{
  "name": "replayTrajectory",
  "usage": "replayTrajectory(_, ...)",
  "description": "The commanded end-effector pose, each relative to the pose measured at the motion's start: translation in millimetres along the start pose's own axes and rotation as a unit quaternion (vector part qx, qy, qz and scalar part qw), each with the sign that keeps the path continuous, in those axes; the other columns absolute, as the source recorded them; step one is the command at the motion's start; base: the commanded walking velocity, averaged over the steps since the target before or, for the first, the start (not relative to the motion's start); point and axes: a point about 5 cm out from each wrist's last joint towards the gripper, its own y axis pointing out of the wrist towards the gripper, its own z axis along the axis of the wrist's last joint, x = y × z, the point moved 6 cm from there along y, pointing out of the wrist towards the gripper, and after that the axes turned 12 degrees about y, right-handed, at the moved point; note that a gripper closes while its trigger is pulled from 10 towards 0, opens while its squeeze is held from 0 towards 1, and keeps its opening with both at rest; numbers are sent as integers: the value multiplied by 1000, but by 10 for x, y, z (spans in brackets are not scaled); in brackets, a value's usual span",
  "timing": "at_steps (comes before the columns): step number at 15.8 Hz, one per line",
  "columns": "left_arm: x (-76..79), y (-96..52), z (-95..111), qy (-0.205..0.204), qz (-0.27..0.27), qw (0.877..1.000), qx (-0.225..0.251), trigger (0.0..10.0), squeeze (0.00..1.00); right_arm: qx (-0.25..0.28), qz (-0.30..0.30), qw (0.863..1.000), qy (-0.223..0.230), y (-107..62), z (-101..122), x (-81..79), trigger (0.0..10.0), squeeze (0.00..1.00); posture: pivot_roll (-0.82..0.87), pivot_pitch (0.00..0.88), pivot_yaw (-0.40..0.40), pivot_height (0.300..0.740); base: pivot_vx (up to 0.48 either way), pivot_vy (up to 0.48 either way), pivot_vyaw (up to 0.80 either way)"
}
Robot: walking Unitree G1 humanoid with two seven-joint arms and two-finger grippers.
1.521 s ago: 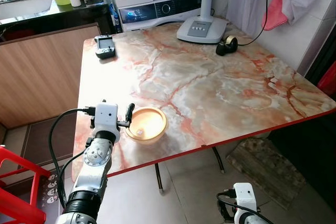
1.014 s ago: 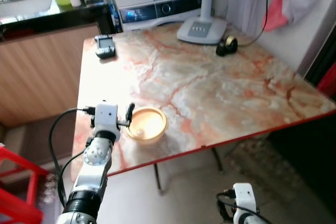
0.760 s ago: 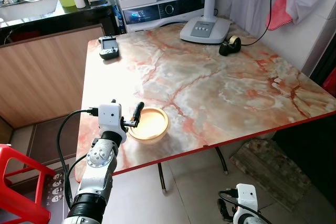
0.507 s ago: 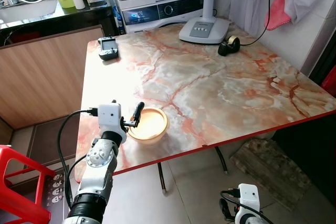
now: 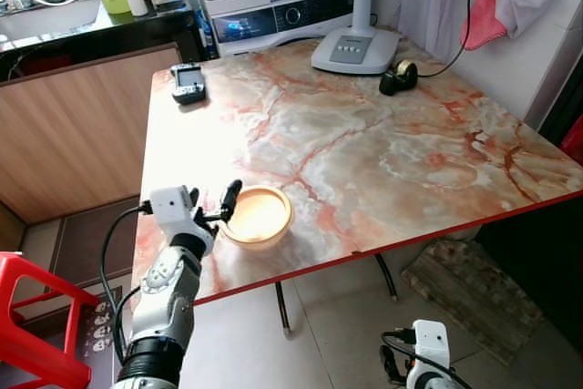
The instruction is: Restocking fridge
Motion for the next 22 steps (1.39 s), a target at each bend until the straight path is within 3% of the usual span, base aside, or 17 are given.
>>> replayTrajectory(1, -34, -36, -67, -11, -5, 1000, -13, 10000, 0, -2, 0, 1000, 7, -3, -36, -15, 10000, 0, -33, 0, 87, 740, 0, 0, 0)
replayTrajectory(2, 51, -72, -104, -31, -36, 999, -21, 10000, 0, -2, 0, 1000, 7, -2, -27, -11, 10000, 0, -29, 0, 83, 740, 0, 0, 0)
replayTrajectory(5, -20, -86, -156, -60, -18, 998, -27, 10000, 0, -1, 0, 1000, 6, -1, -19, -8, 10000, 0, -29, 0, 79, 740, 0, 0, 0)
replayTrajectory(6, -75, -90, -167, -80, -5, 996, -26, 10000, 478, -1, 0, 1000, 5, -1, -16, -7, 10000, 0, -30, 0, 78, 740, 0, 0, 0)
replayTrajectory(7, -112, -90, -169, -90, 3, 996, -25, 10000, 451, -1, -1, 1000, 5, -1, -12, -4, 10000, 0, -27, 0, 73, 740, 0, 0, 0)
replayTrajectory(8, -127, -87, -176, -91, 3, 995, -27, 10000, 337, 0, -1, 1000, 4, 0, -8, -3, 10000, 0, -27, 0, 73, 740, 0, 0, 0)
replayTrajectory(9, -134, -89, -188, -95, 5, 995, -29, 10000, 0, 0, -1, 1000, 4, -1, -7, 0, 10000, 0, -27, 0, 72, 740, 0, 0, 0)
replayTrajectory(13, -140, -58, -229, -127, 4, 991, -36, 10000, 0, -1, 0, 1000, 1, 0, 2, 3, 10000, 0, -31, 0, 63, 740, 0, 0, 0)
replayTrajectory(22, 125, 66, -302, -152, -60, 985, -54, 10000, 0, 1, -1, 1000, -2, 1, 20, 18, 10000, 0, -43, 0, 50, 740, 0, 0, 0)
